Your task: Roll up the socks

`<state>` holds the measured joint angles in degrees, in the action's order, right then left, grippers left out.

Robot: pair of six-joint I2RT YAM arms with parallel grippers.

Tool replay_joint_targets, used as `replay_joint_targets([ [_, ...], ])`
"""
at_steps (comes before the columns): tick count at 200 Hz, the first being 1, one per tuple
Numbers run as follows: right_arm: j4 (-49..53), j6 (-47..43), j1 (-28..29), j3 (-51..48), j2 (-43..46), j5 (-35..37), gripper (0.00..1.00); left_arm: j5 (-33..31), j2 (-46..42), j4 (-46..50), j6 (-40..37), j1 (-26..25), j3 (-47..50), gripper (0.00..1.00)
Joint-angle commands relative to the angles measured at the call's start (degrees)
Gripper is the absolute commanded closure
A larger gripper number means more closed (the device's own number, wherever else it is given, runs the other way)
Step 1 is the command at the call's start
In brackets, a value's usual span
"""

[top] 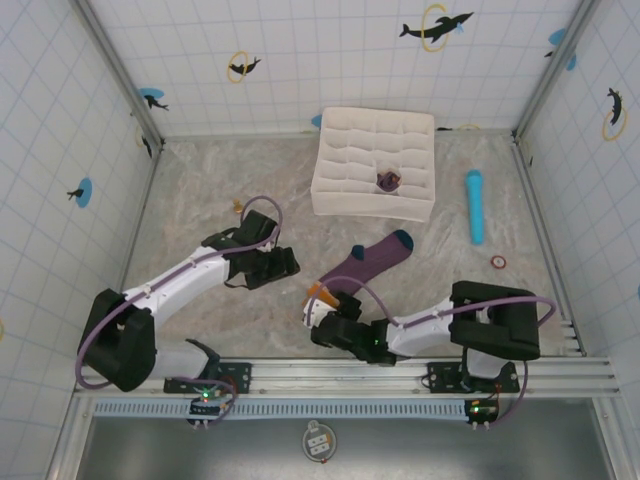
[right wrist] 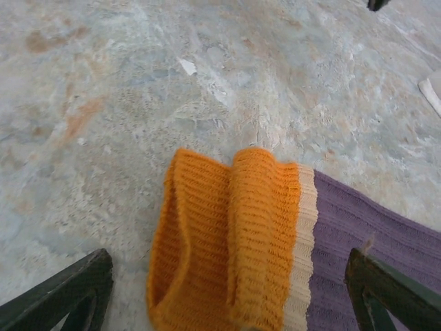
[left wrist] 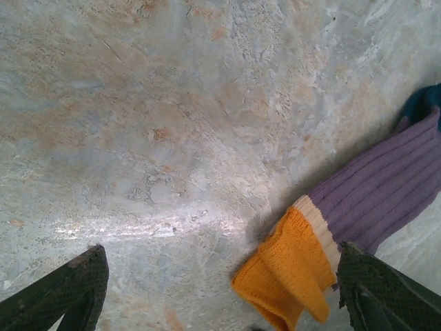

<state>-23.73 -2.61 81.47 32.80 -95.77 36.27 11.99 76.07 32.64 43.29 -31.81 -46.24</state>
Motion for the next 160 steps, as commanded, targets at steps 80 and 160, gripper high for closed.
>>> replay_joint_targets([
  [80, 0.8, -0.4, -1.7, 2.4, -3.8, -0.7, 0.75, 1.4, -1.6, -0.5, -0.9, 0.5, 2.6, 0.13],
  [160, -0.2, 15.4, -9.4, -1.9, 3.8, -13.8, 1.0, 4.4, -2.9, -7.9, 3.0, 0.5, 6.0, 0.18],
])
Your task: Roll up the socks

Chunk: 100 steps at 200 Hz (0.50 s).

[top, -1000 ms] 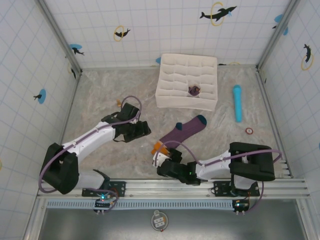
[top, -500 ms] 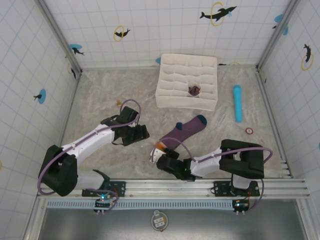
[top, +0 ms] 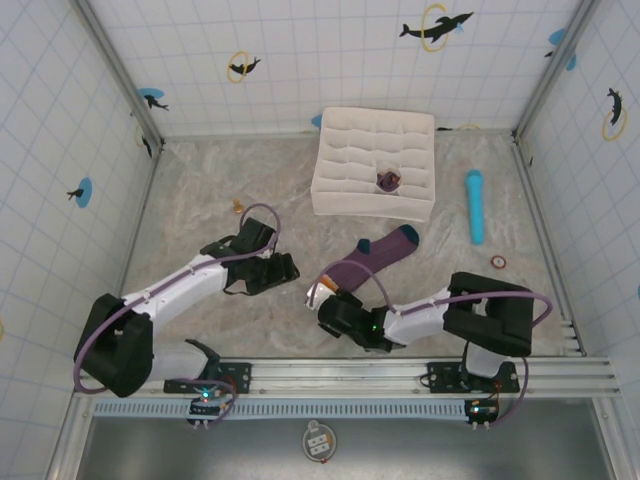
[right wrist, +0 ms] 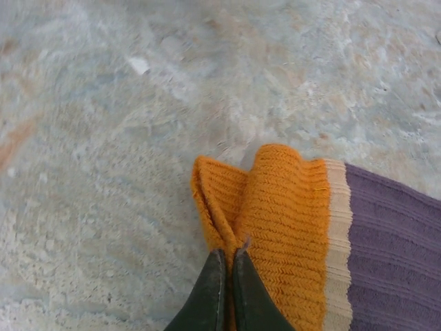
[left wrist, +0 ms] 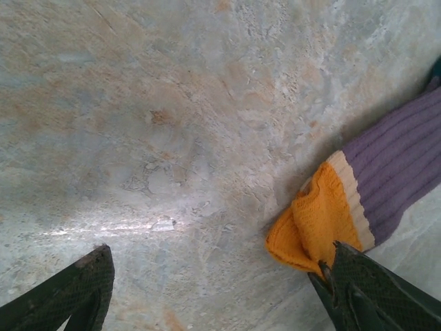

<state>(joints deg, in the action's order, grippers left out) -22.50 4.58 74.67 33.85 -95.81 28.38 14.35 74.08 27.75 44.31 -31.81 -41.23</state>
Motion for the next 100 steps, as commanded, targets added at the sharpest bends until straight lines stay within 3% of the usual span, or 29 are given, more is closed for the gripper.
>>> replay_joint_targets([
  [1, -1.5, 8.5, -2.7, -3.1, 4.0, -6.1, 1.0, 2.1, -0.9, -3.2, 2.0, 0.5, 1.0, 0.18],
  [100, -14.7, 33.4, -18.9, -14.8, 12.0, -27.5, 1.0, 4.9, -0.2, -11.6, 4.2, -1.4, 4.0, 0.24],
])
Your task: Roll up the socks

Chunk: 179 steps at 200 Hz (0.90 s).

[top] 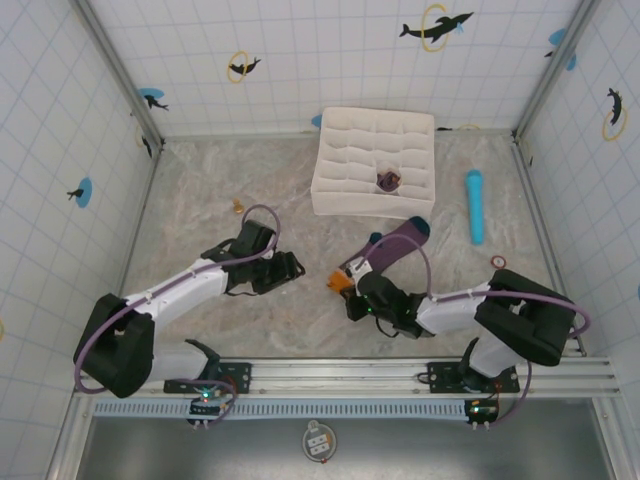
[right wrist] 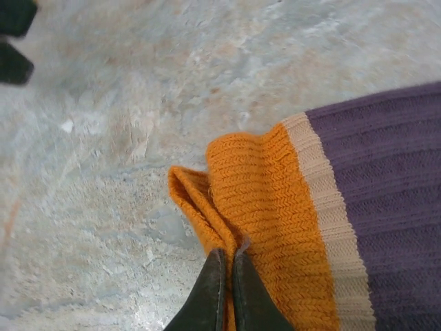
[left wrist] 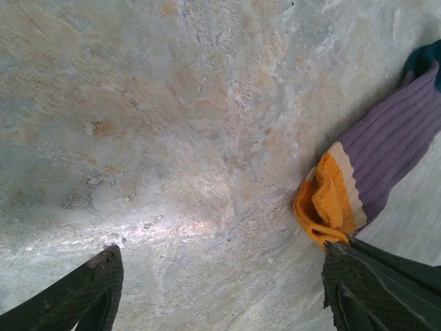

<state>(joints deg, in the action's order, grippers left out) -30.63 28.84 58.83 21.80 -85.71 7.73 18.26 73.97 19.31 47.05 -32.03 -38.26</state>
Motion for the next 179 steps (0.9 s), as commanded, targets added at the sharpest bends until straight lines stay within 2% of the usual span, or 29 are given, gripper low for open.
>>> replay_joint_targets([
  [1, -6.7, 9.4, -3.2, -2.8, 1.9, -7.0, 1.0, 0.9, -0.1, -3.2, 1.5, -1.3, 1.0, 0.24],
  [54, -6.7, 21.0, -11.4, -2.7, -2.2, -17.1, 1.0, 0.1, 3.8, -8.7, 2.5, -5.9, 0.9, 0.27],
  [93, -3.3, 26.9, -14.0, -2.3, -4.3, -18.2, 1.0, -0.6, 7.4, -12.0, 2.3, -8.1, -0.3, 0.31],
  [138, 0.8, 31.7, -15.7, -1.7, -6.6, -19.1, 1.0, -1.2, 12.1, -17.0, 1.7, -10.7, -1.7, 0.39],
  [179, -3.6, 35.9, -16.5, -3.7, -7.9, -21.3, 1.0, -2.3, 16.4, -23.6, 2.6, -12.8, -1.2, 0.52],
])
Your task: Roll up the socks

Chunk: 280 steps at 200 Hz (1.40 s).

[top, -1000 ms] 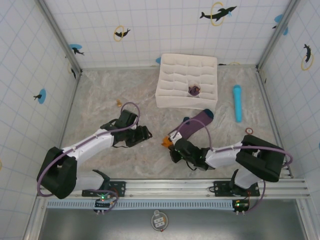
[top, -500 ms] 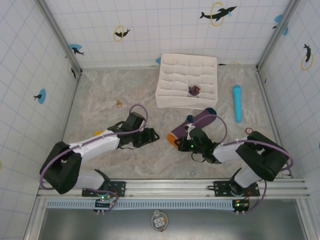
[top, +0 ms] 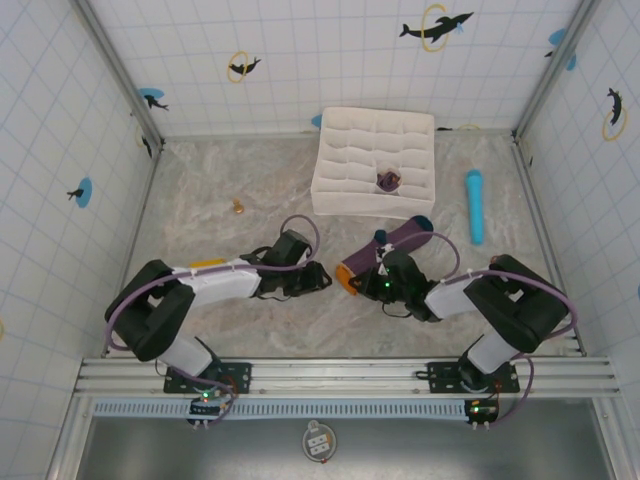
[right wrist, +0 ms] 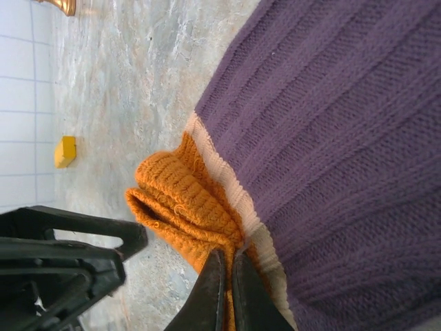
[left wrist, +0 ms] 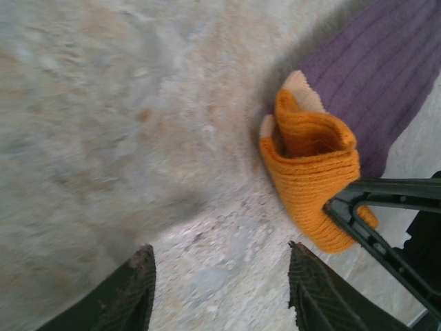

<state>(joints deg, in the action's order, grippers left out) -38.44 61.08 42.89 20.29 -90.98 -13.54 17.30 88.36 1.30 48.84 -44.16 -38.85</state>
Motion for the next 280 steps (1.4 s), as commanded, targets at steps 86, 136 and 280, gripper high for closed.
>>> replay_joint_targets([
  [86, 2.1, 5.5, -1.2, -3.8, -3.1, -0.6, 1.0, -1.8, 7.2, -12.4, 2.7, -2.0, -0.5, 0.62],
  [136, 1.0, 5.9, -1.4, -3.9, -3.3, -1.1, 1.0, -2.2, 8.6, -15.0, 3.3, -3.1, -0.1, 0.63],
  [280, -2.9, 7.6, -2.8, -5.3, -3.8, -3.9, 1.0, -5.8, 14.1, -13.9, 6.0, -3.1, -1.5, 1.0],
])
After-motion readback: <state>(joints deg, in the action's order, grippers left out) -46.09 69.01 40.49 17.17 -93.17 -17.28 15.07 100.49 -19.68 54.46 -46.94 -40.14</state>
